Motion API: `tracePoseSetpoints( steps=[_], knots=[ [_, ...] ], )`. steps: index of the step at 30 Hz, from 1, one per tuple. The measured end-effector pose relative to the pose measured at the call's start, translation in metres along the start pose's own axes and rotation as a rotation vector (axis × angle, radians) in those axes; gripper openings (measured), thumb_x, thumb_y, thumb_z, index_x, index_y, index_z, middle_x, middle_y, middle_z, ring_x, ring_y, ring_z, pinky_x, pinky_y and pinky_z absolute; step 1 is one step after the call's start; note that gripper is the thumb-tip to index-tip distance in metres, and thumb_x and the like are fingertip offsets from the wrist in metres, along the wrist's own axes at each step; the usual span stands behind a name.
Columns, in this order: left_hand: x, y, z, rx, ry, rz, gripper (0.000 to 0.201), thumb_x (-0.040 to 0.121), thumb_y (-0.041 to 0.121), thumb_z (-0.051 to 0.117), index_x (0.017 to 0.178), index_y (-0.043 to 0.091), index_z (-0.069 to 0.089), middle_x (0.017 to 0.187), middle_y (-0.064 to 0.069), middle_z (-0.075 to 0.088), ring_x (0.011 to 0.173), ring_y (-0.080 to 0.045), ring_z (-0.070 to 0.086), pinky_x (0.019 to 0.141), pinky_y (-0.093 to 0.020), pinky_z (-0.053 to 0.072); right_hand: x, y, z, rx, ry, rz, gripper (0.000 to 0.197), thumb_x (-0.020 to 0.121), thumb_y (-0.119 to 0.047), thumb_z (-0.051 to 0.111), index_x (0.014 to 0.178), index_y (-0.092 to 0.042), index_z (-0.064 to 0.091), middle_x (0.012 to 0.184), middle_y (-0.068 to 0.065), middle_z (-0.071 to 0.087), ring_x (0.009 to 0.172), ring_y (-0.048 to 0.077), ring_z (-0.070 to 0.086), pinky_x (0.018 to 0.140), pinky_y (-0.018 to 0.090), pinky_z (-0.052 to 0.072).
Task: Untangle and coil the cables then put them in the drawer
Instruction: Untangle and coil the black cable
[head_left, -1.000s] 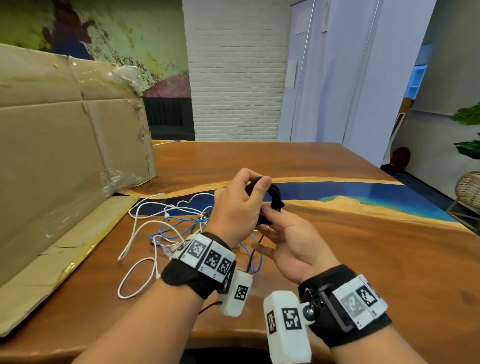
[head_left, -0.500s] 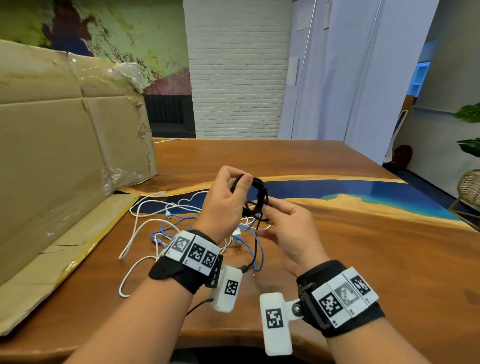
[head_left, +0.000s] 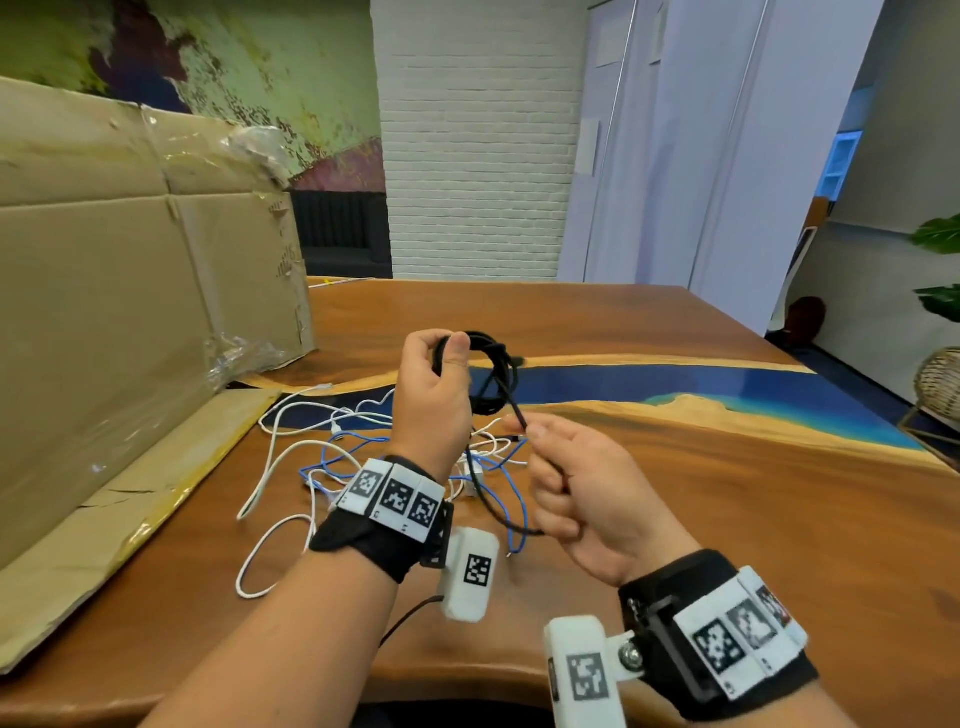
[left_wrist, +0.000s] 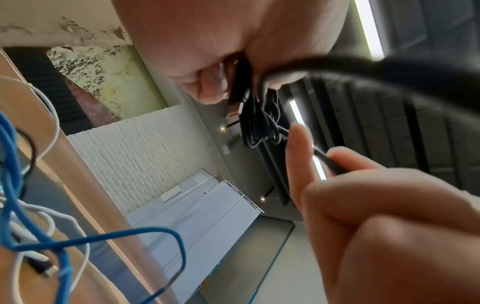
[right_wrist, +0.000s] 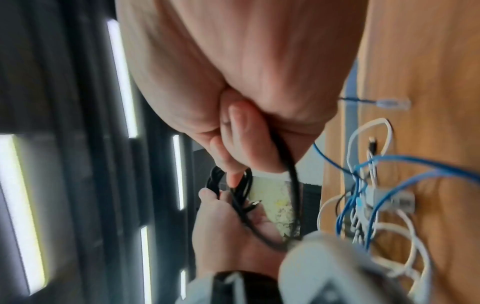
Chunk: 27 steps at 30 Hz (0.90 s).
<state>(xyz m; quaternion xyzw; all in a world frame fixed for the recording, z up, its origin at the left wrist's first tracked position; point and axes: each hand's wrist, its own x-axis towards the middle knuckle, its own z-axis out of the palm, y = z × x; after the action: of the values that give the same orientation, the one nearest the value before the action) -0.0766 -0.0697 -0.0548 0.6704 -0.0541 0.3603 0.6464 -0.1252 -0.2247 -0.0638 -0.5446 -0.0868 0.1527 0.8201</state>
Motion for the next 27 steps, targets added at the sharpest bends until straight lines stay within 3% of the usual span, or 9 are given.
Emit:
tracePoseSetpoints(
  steps=[3, 7, 9, 11, 13, 16, 18, 23, 27],
  knots=[
    [0.0, 0.005, 0.004, -0.03, 0.021, -0.024, 0.013, 0.106, 0.034, 0.047, 0.101, 0.024, 0.054, 0.071, 0.005, 0.049, 0.056, -0.003, 0.043, 0.056, -0.024, 0.041, -0.006, 0.003, -0.007, -0.29, -0.04, -0.009, 0.026, 0.109, -0.018, 0.044, 0.11, -0.009, 0.069, 0.057, 0.003, 0.042, 0.035, 0.006, 0.018, 0.035, 0.016, 0.016],
    [-0.003, 0.008, 0.006, -0.109, -0.008, -0.088, 0.019, 0.108, 0.037, 0.041, 0.103, 0.022, 0.052, 0.07, 0.006, 0.044, 0.055, -0.005, 0.039, 0.055, -0.024, 0.038, -0.007, -0.003, -0.017, -0.456, -0.023, -0.046, 0.027, 0.108, -0.016, 0.048, 0.107, -0.013, 0.074, 0.06, 0.004, 0.053, 0.039, 0.012, 0.025, 0.037, 0.017, 0.021],
    [-0.008, 0.013, 0.01, -0.173, -0.039, -0.135, 0.022, 0.109, 0.036, 0.037, 0.105, 0.019, 0.05, 0.067, 0.006, 0.039, 0.057, -0.008, 0.037, 0.053, -0.024, 0.037, -0.001, -0.001, -0.017, -0.514, 0.033, -0.116, 0.025, 0.106, -0.014, 0.052, 0.101, -0.013, 0.077, 0.064, 0.003, 0.062, 0.046, 0.017, 0.042, 0.042, 0.025, 0.038],
    [-0.013, 0.017, 0.016, -0.242, -0.084, -0.196, 0.023, 0.11, 0.037, 0.035, 0.105, 0.019, 0.05, 0.063, 0.008, 0.037, 0.061, -0.013, 0.037, 0.051, -0.024, 0.036, 0.005, 0.001, -0.015, -0.628, 0.106, -0.197, 0.024, 0.102, -0.014, 0.058, 0.091, -0.014, 0.08, 0.07, -0.002, 0.072, 0.062, 0.015, 0.061, 0.063, 0.037, 0.053],
    [-0.016, 0.02, 0.02, -0.258, -0.105, -0.223, 0.023, 0.11, 0.037, 0.036, 0.105, 0.019, 0.05, 0.06, 0.011, 0.037, 0.059, -0.01, 0.036, 0.05, -0.024, 0.036, 0.006, 0.001, -0.014, -0.739, 0.074, -0.189, 0.027, 0.102, -0.017, 0.058, 0.084, -0.01, 0.078, 0.063, -0.001, 0.067, 0.058, 0.017, 0.058, 0.066, 0.045, 0.053],
    [-0.012, 0.024, 0.014, -0.205, -0.05, -0.187, 0.023, 0.11, 0.036, 0.037, 0.108, 0.017, 0.05, 0.059, 0.013, 0.04, 0.054, -0.004, 0.038, 0.049, -0.024, 0.037, 0.0, 0.001, -0.016, -0.72, -0.077, -0.056, 0.033, 0.106, -0.022, 0.049, 0.089, -0.012, 0.075, 0.052, 0.004, 0.051, 0.039, 0.019, 0.038, 0.042, 0.03, 0.041],
    [-0.006, 0.027, 0.008, -0.198, -0.013, -0.19, 0.023, 0.11, 0.036, 0.037, 0.11, 0.017, 0.05, 0.06, 0.013, 0.04, 0.053, -0.003, 0.038, 0.048, -0.022, 0.039, -0.002, 0.003, -0.019, -0.659, -0.054, -0.071, 0.032, 0.107, -0.021, 0.048, 0.093, -0.014, 0.076, 0.054, 0.004, 0.049, 0.037, 0.017, 0.035, 0.038, 0.026, 0.037],
    [-0.009, 0.039, 0.012, -0.406, -0.059, -0.316, 0.026, 0.11, 0.036, 0.036, 0.115, 0.013, 0.047, 0.062, 0.004, 0.038, 0.053, -0.01, 0.036, 0.045, -0.023, 0.036, 0.011, 0.01, -0.017, -0.418, 0.201, -0.321, 0.02, 0.098, -0.005, 0.063, 0.097, -0.016, 0.079, 0.08, 0.009, 0.072, 0.061, 0.016, 0.061, 0.066, 0.033, 0.061],
    [-0.018, 0.047, 0.018, -0.54, -0.144, -0.388, 0.031, 0.11, 0.037, 0.036, 0.118, 0.009, 0.047, 0.061, 0.001, 0.049, 0.045, -0.016, 0.048, 0.057, -0.034, 0.043, 0.014, 0.018, -0.007, -0.226, 0.294, -0.472, 0.015, 0.096, -0.002, 0.066, 0.097, -0.014, 0.075, 0.079, 0.008, 0.074, 0.053, 0.017, 0.061, 0.061, 0.038, 0.06]
  ],
)
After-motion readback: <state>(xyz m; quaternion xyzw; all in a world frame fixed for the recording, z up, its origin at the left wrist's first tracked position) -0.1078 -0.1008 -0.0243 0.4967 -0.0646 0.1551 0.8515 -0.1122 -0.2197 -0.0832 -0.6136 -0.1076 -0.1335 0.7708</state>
